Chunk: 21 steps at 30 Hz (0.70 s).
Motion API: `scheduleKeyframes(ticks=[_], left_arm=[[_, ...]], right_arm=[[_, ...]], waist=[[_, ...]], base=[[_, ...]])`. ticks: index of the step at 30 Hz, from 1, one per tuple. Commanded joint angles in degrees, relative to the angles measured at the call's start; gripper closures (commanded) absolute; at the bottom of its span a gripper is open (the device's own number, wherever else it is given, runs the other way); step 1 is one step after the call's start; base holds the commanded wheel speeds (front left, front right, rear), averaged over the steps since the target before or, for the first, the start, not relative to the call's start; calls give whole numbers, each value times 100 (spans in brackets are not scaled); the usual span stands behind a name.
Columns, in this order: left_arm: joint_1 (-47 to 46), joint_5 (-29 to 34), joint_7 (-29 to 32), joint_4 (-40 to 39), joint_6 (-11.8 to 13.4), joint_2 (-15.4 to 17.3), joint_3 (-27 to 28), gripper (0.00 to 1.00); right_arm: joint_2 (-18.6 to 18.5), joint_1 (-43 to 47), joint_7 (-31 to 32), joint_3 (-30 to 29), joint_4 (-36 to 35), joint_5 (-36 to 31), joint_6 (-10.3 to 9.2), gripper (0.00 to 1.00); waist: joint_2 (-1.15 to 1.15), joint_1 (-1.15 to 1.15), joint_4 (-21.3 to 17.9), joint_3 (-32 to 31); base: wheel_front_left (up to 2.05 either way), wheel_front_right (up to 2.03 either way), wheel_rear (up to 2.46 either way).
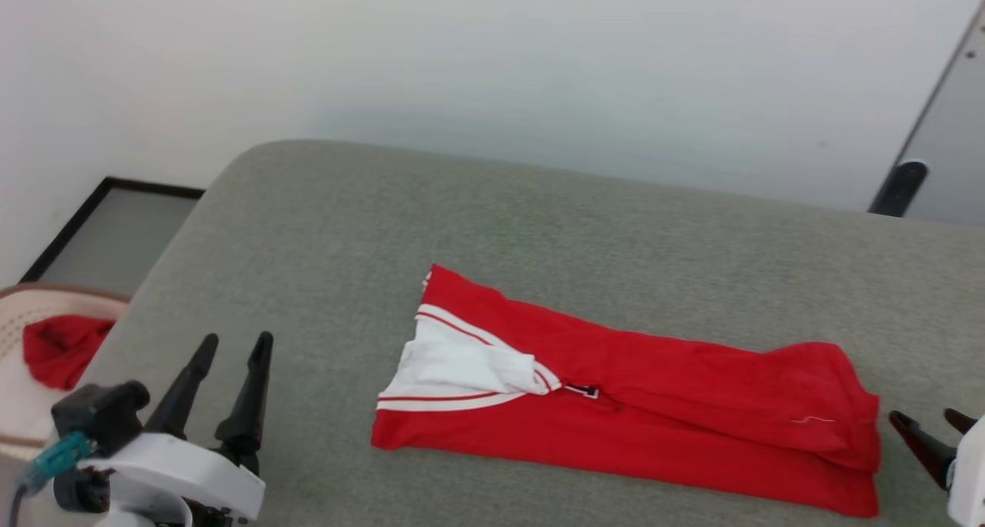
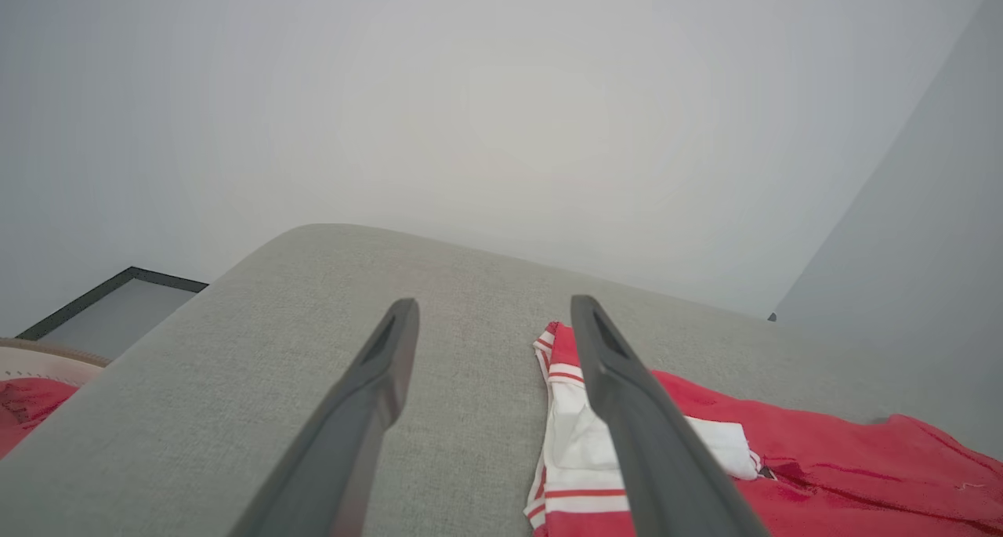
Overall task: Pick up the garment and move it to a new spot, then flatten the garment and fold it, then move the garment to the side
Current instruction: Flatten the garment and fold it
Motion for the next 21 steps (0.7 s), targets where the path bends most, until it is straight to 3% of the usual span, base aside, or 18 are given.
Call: scheduleKeyframes(ticks=[1, 5, 12, 21], left_arm=[[91, 173, -17, -10, -44, -122, 173, 0], [345, 685, -9, 32, -140, -633, 734, 0], [469, 1371, -11, 206, -659, -1450, 1504, 0], [330, 2200, -10, 433, -1046, -2244, 2226, 0]], right_arm=[[-38, -70, 75, -43, 40, -45, -7, 0], [-86, -242, 424, -138, 255, -40, -7, 0], [-181, -564, 1009, -221, 678, -103, -7, 0], [-106, -913, 1573, -242, 1243, -76, -7, 0]], waist=[[0, 0, 168, 94], [0, 0, 374, 249], [0, 0, 694, 602], [0, 0, 952, 942]], base=[[0, 0, 0], [0, 0, 0], [0, 0, 0], [0, 0, 0]])
